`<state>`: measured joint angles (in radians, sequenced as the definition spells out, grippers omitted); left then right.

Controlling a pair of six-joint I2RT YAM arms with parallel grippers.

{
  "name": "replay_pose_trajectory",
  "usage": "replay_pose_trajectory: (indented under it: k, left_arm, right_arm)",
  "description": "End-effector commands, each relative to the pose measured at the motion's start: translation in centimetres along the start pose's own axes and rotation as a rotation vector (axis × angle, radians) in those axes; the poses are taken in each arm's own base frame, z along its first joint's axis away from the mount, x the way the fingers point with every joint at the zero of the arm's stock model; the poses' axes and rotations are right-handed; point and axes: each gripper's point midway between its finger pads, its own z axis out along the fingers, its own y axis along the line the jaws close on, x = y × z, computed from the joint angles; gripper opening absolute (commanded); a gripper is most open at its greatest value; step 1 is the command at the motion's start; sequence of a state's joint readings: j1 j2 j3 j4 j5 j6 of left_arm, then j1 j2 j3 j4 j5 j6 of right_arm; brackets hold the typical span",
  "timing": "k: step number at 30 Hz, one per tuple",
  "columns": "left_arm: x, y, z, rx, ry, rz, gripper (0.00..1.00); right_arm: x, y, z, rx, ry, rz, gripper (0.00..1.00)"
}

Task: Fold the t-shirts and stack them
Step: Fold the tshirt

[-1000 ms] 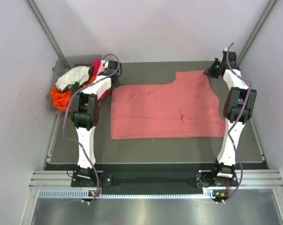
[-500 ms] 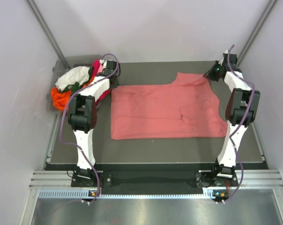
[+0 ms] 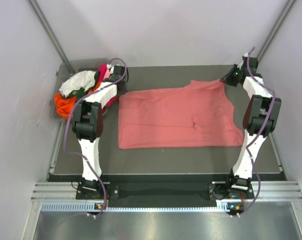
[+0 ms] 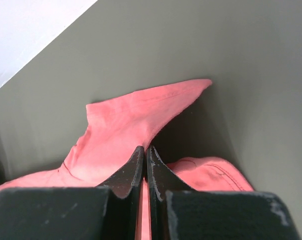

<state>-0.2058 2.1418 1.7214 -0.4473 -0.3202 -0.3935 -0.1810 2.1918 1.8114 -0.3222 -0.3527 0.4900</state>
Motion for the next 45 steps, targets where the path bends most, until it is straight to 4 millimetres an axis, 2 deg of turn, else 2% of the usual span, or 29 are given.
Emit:
replay_pose_trajectory:
  k: [1, 3, 5, 6, 10, 11, 12, 13, 15, 16, 18, 20, 27, 35, 45]
  left_arm:
    - [-3.0, -0.2, -2.5, 0.033, -0.091, -0.021, 0.00]
    - [-2.6, -0.1, -2.4, 0.037, -0.096, -0.022, 0.00]
    - [-3.4, -0.3, -3.0, 0.056, -0.137, -0.034, 0.00]
    - [-2.7, -0.1, -2.9, 0.058, -0.130, -0.027, 0.00]
    - [-2.9, -0.3, -4.1, 0.083, -0.169, -0.031, 0.00]
    - [-3.0, -0.4, -4.4, 0.085, -0.178, -0.031, 0.00]
    - [-2.2, -0.5, -4.4, 0.085, -0.173, -0.020, 0.00]
    - [-2.8, -0.7, -5.0, 0.097, -0.200, -0.028, 0.00]
    - [-2.0, -1.0, -5.4, 0.104, -0.207, -0.012, 0.00]
    - [-2.6, -1.3, -6.1, 0.114, -0.232, -0.015, 0.00]
    - [-1.9, -1.6, -6.5, 0.111, -0.238, 0.004, 0.00]
    - [-2.2, -1.6, -7.2, 0.103, -0.264, 0.006, 0.00]
    - [-1.1, 0.3, -7.8, 0.012, -0.260, -0.037, 0.00]
    - [-0.8, 2.2, -8.2, -0.070, -0.263, -0.065, 0.00]
    - [-0.7, 3.2, -8.9, -0.085, -0.266, -0.121, 0.00]
  right_arm:
    - [-3.1, 2.4, -2.7, -0.064, -0.084, -0.047, 0.00]
    - [-3.0, 2.6, -2.9, -0.075, -0.078, -0.047, 0.00]
    - [-2.9, 2.7, -3.2, -0.074, -0.077, -0.051, 0.00]
    - [-2.9, 2.7, -3.3, -0.072, -0.079, -0.053, 0.00]
    - [-2.7, 2.7, -4.5, -0.066, -0.081, -0.062, 0.00]
    - [-2.1, 2.3, -4.5, -0.060, -0.071, -0.056, 0.00]
    - [-2.2, 2.4, -5.0, -0.063, -0.077, -0.058, 0.00]
    - [-2.1, 2.4, -5.2, -0.063, -0.079, -0.060, 0.00]
    - [-1.7, 2.2, -5.8, -0.061, -0.078, -0.058, 0.00]
    - [-1.3, 2.0, -5.9, -0.057, -0.072, -0.054, 0.00]
    - [-1.5, 2.3, -6.7, -0.060, -0.085, -0.063, 0.00]
    - [-1.2, 2.1, -7.2, -0.054, -0.085, -0.061, 0.00]
    - [-0.8, 2.0, -9.1, -0.049, -0.096, -0.065, 0.00]
    - [0.3, 1.5, -9.1, -0.044, -0.081, -0.053, 0.00]
    - [0.8, 1.0, -10.1, -0.011, -0.093, -0.054, 0.00]
